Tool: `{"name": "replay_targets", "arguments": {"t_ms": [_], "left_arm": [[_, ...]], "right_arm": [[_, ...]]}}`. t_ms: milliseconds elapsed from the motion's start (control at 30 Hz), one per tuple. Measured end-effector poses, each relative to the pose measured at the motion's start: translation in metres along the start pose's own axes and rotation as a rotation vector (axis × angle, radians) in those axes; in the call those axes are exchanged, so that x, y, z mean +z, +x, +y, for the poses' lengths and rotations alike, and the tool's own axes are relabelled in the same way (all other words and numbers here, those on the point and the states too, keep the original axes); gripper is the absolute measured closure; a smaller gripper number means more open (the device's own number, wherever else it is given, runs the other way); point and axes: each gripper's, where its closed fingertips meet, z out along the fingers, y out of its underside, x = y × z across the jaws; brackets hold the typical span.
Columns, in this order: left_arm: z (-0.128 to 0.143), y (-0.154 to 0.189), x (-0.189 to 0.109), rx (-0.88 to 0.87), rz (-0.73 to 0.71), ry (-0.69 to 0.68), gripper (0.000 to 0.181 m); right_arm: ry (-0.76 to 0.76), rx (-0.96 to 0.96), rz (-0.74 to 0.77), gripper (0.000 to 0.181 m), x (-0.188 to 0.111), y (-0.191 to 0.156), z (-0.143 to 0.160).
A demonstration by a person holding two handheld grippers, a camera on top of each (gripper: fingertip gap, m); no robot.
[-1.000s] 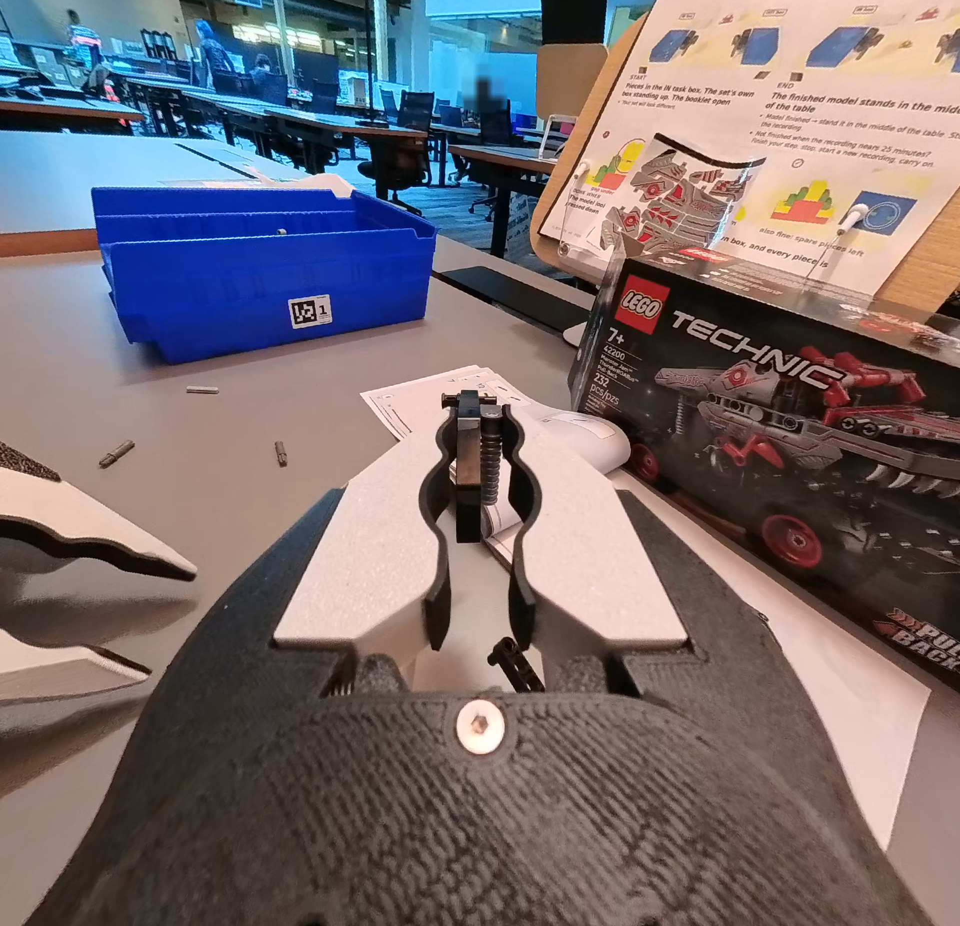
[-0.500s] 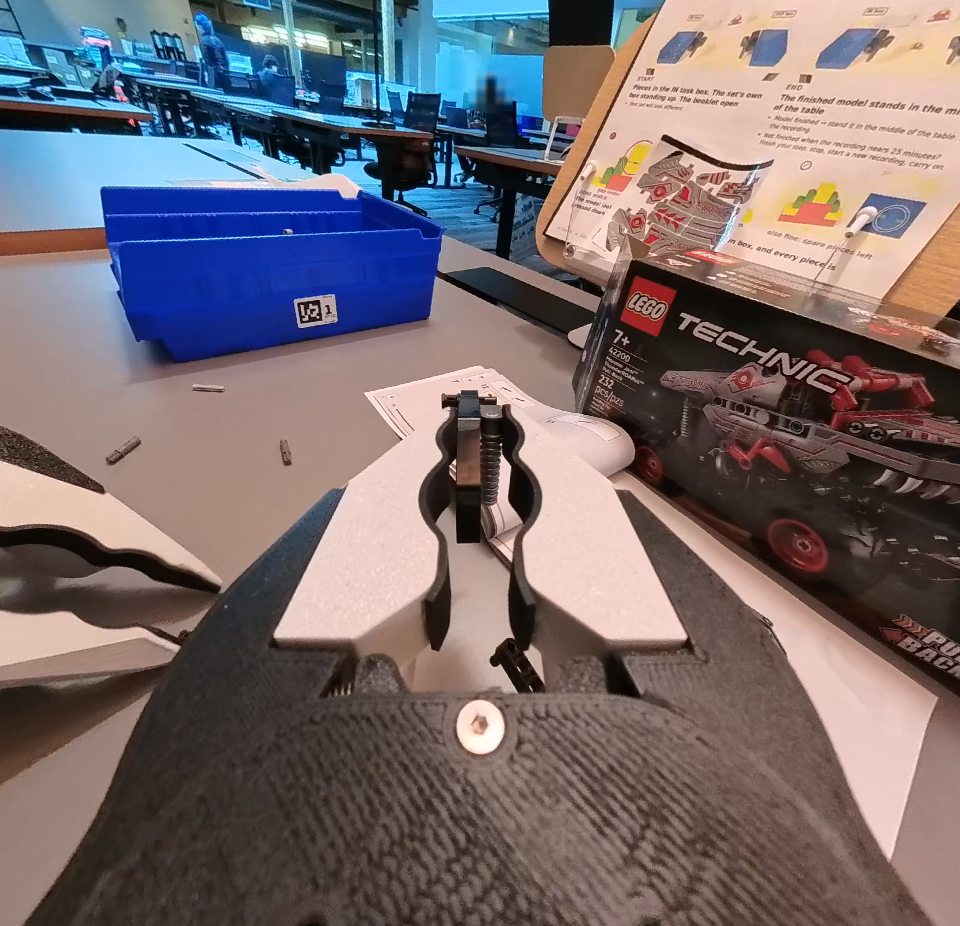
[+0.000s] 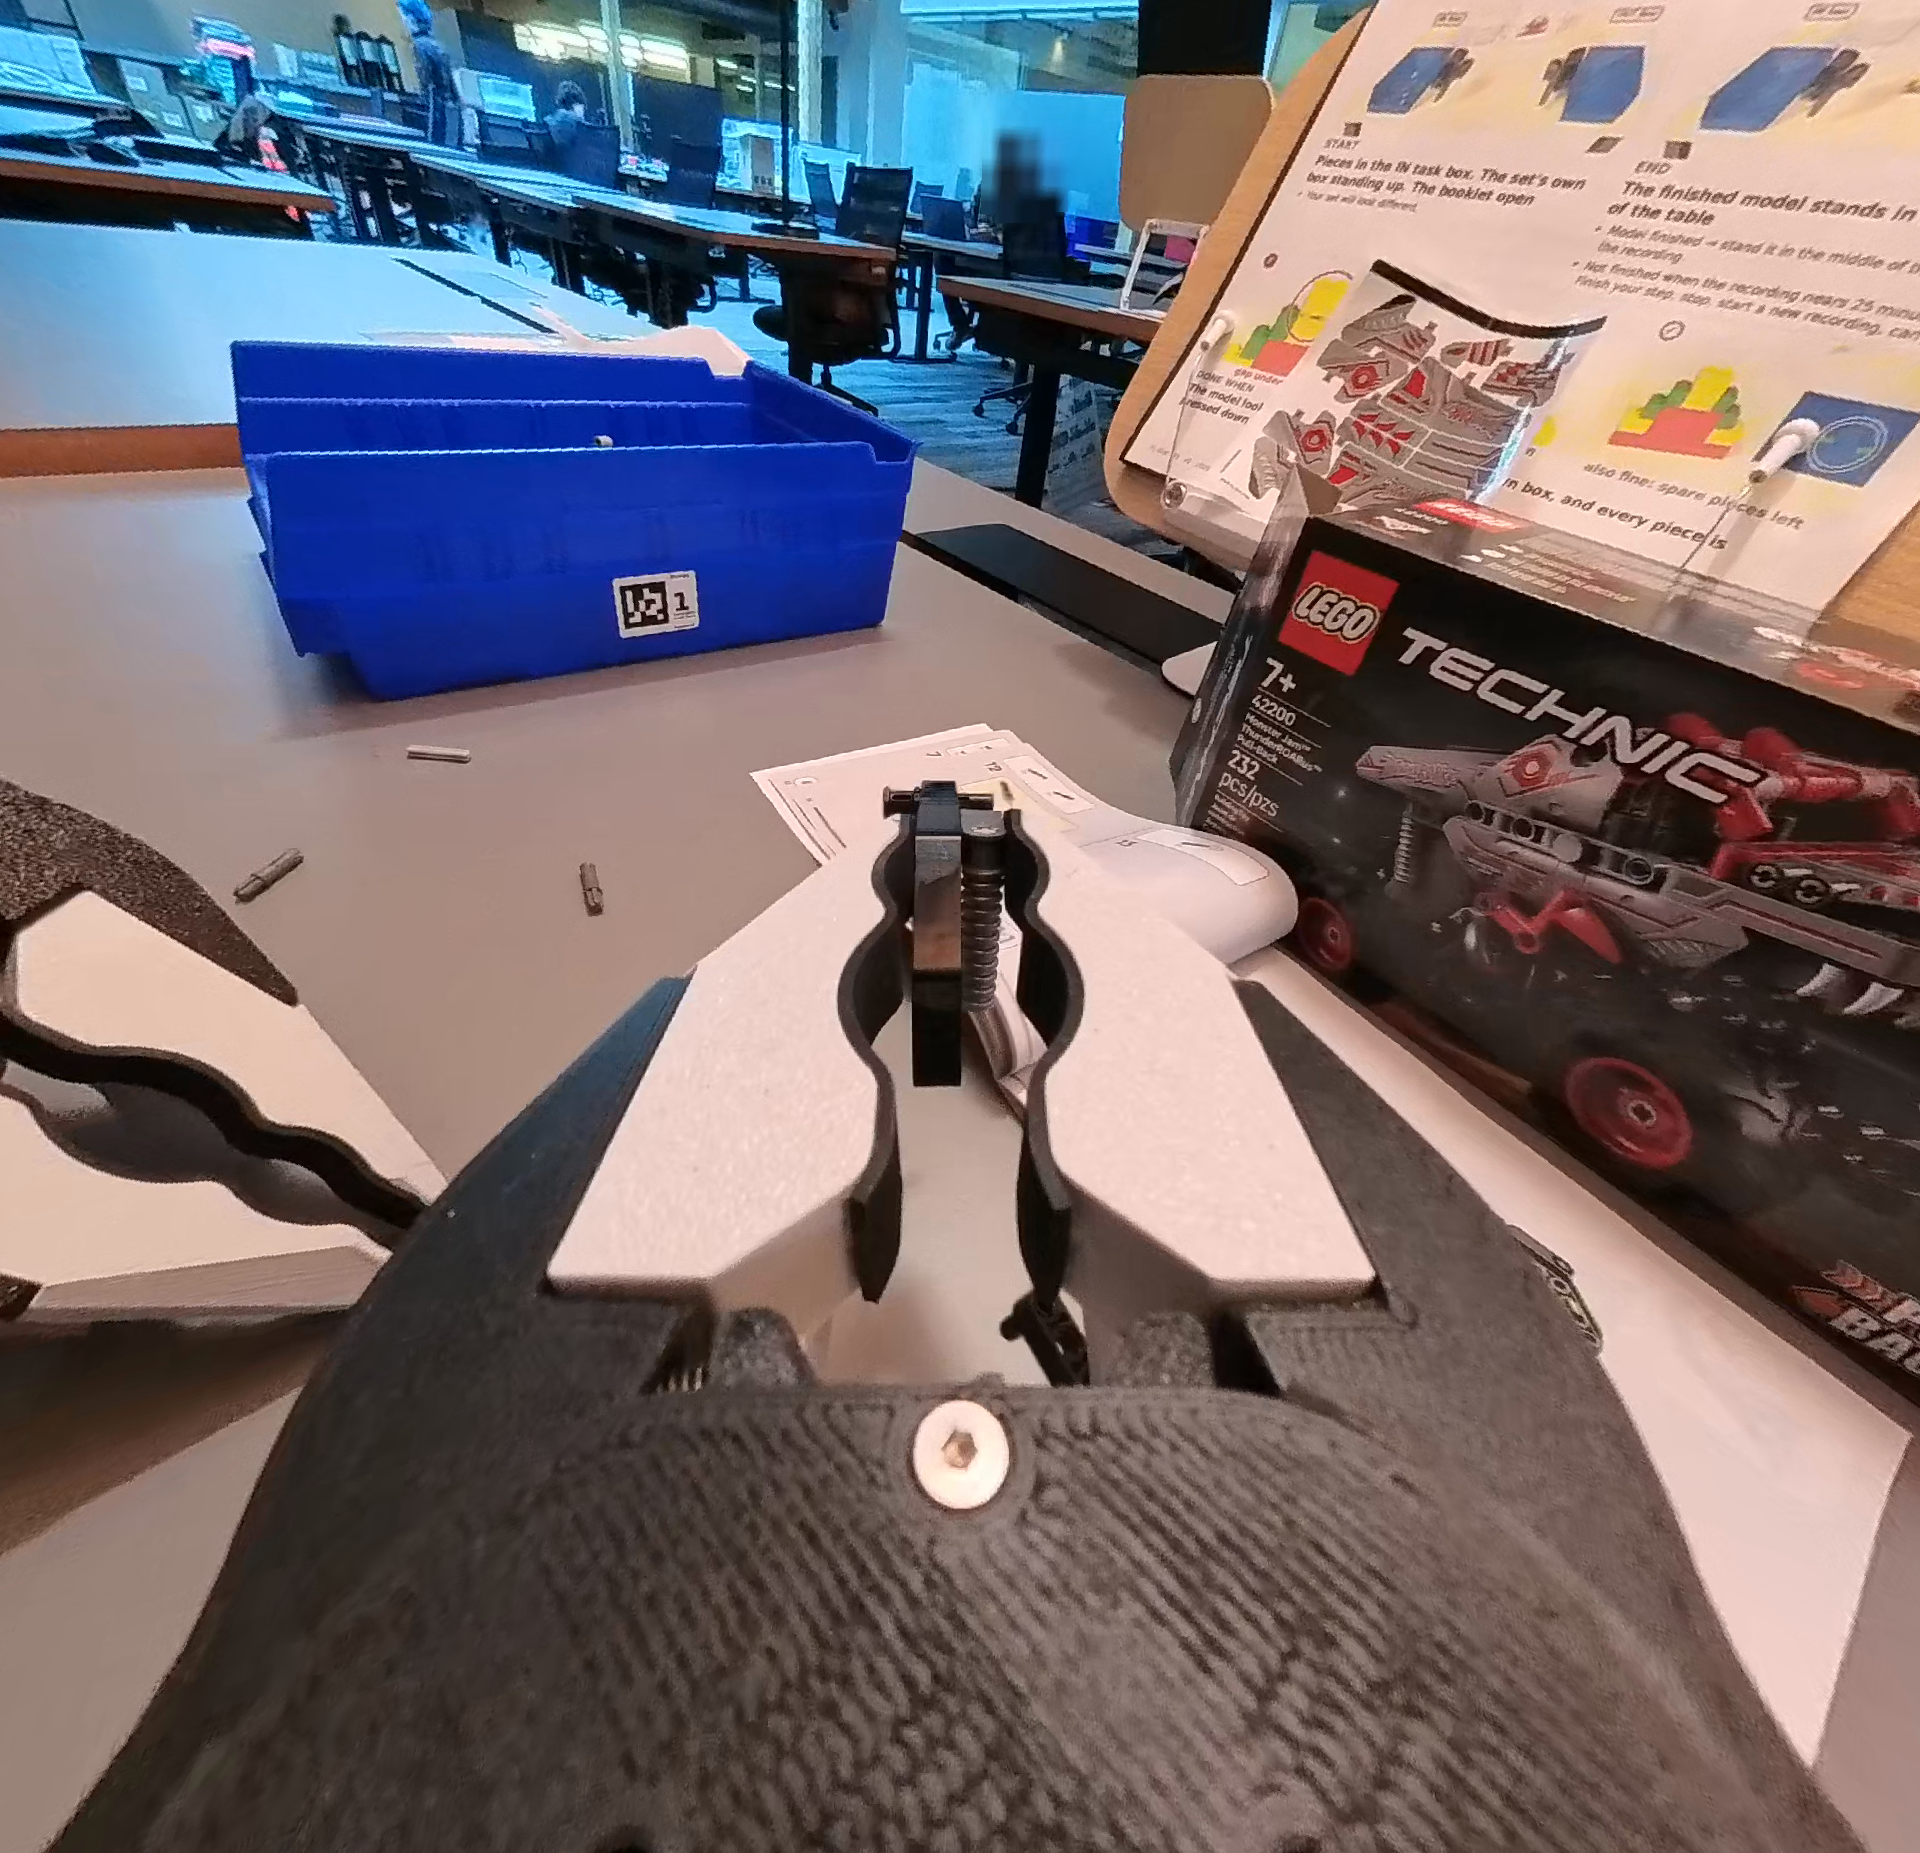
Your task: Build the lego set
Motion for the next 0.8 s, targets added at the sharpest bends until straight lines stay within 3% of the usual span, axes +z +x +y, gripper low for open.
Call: {"name": "replay_targets", "arguments": {"t_ms": [300, 433, 667, 800], "left_arm": [[-0.002, -0.004, -0.001, 0.031, 0.138, 0.011, 0.181], [-0.027, -0.019, -0.019, -0.149, 0.322, 0.191, 0.180], [-0.060, -0.063, -0.050, -0.401, 0.509, 0.452, 0.179], [-0.066, -0.063, -0.052, -0.478, 0.611, 0.478, 0.179]], "right_arm": [[-0.010, -0.109, -0.079, 0.168, 0.009, -0.027, 0.004], [0.017, -0.153, -0.070, 0.168, 0.011, -0.031, 0.003], [0.067, -0.212, -0.114, 0.168, 0.016, -0.051, -0.001], [0.100, -0.239, -0.107, 0.167, 0.018, -0.059, -0.006]]}}
